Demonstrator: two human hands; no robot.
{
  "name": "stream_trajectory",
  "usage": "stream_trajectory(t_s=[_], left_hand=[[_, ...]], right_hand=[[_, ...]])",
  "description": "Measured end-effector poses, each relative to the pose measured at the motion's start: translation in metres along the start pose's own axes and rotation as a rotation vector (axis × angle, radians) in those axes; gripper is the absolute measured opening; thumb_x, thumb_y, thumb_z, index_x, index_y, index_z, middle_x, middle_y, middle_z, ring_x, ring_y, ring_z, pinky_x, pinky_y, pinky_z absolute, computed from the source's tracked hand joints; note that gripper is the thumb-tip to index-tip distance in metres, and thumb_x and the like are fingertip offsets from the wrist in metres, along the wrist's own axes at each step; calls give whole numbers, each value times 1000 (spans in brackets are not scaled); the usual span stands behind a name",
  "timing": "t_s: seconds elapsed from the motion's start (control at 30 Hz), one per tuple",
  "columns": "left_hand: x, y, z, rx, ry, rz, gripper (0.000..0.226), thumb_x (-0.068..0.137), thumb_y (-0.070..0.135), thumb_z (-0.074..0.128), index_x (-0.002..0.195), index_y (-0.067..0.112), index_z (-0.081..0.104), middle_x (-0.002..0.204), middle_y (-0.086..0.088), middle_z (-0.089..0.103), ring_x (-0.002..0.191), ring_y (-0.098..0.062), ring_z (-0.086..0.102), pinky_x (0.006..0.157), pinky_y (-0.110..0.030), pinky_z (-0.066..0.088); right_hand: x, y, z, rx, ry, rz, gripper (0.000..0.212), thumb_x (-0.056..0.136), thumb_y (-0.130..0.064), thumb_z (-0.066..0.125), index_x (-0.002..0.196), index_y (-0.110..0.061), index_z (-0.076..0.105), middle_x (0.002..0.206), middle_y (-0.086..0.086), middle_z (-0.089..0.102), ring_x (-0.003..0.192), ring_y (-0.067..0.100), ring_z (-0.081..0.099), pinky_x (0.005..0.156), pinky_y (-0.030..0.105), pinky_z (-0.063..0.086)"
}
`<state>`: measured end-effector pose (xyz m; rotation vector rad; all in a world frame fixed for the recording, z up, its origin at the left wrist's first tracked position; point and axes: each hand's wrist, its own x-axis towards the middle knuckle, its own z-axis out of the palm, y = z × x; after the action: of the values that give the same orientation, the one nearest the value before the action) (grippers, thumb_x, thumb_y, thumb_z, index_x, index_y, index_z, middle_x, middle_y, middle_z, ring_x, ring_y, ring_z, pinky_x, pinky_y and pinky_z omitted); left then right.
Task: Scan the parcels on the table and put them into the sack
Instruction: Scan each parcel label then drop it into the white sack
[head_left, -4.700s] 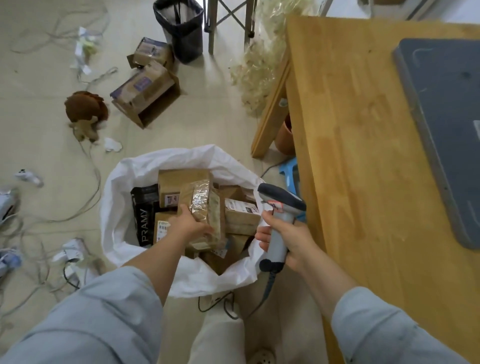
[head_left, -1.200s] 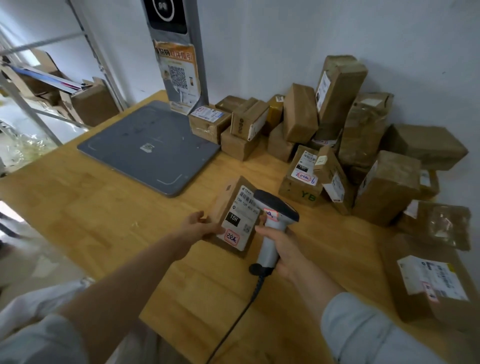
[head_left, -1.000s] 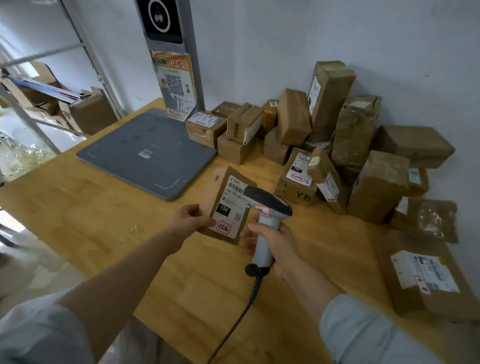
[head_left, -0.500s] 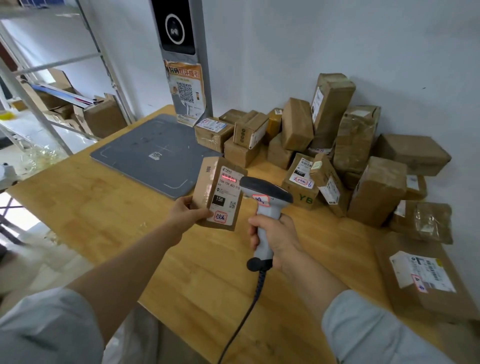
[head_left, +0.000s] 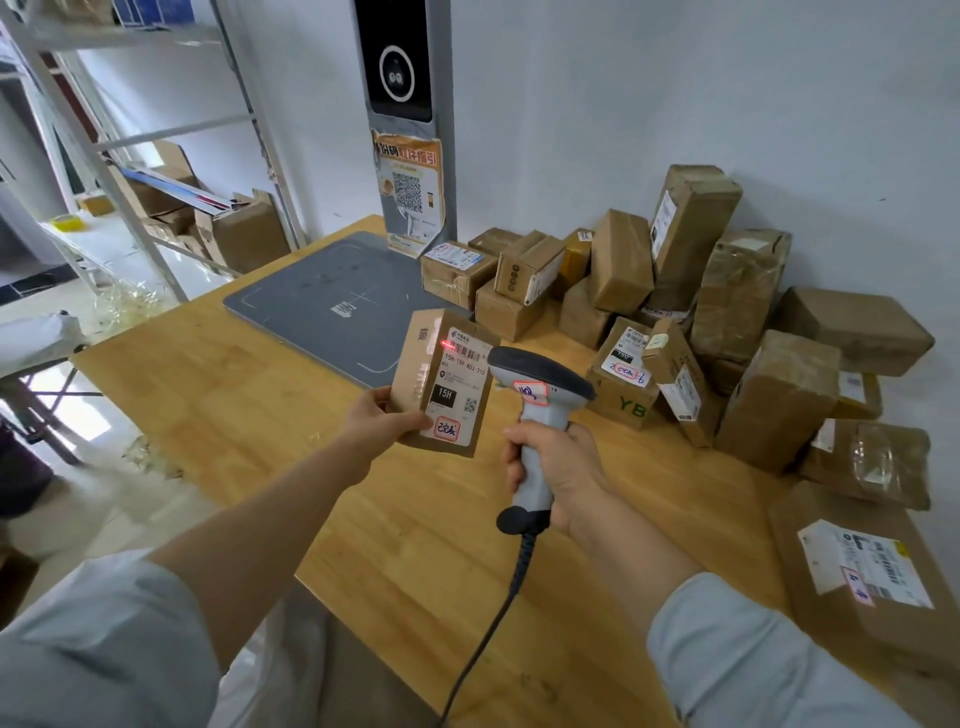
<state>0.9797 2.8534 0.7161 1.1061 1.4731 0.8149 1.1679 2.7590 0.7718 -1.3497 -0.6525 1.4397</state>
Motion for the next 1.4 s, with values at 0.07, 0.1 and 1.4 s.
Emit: stream_trajectory(t_s=[0.07,0.1,1.4], left_hand=[[-3,-1,-3,-8,11,-1,58,77,7,77,126,10,45,108,-7,63,87,-16,66,63,-23,53],[-4,-1,-5,-14,15,-2,60,77,7,77,127,9,44,108,-7,63,87,-15,66,63,-23,52],[-144,-291,-328,-56,1145,-772,56,66,39,82,104,2,65,98,-12,65,84,-28,62,74,-37,53]], right_hand=[[-2,0,2,-10,-12,3,26,78,7,58,56,-7,53,53,12,52,39,17,42,44,23,38],[-3,0,3,-17,-17,6,26,78,6,58,56,-7,53,54,12,52,40,17,42,44,23,38],[35,218,319,-540,-615,573,16,78,9,65,90,0,57,73,15,71,52,18,67,42,23,47]])
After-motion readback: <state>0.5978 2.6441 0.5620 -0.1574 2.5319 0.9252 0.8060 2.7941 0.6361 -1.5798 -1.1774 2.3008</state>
